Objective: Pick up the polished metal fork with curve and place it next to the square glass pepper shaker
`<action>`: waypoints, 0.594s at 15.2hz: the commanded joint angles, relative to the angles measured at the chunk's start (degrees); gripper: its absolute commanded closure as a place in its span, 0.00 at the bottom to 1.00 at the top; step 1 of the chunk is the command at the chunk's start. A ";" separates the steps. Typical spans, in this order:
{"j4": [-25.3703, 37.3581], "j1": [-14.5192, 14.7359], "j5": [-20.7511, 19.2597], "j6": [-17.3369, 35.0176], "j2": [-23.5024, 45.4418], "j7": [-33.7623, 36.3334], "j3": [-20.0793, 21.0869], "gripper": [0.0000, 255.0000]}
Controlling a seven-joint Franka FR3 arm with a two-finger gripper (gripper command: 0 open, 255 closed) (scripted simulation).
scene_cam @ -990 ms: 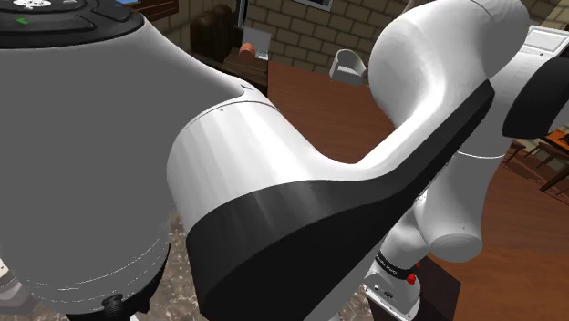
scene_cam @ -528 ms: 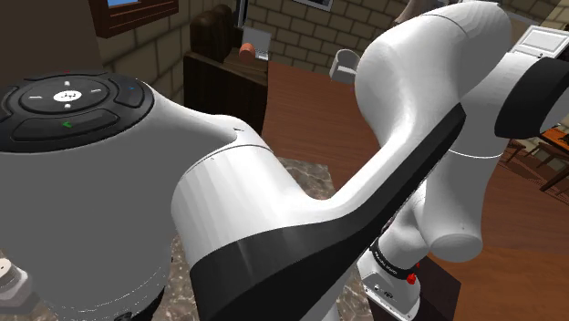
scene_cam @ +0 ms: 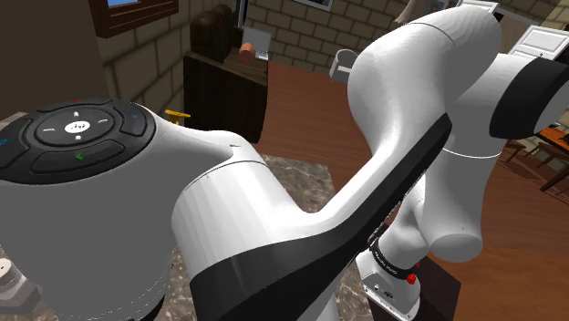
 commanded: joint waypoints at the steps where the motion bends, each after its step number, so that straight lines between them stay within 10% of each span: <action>1: 0.00 0.00 0.00 0.00 0.00 0.00 0.00 1.00; 2: 0.00 0.00 0.00 0.00 0.00 0.00 0.00 0.00; 9: 1.81 -0.50 1.50 -3.09 -1.72 -0.95 0.71 0.00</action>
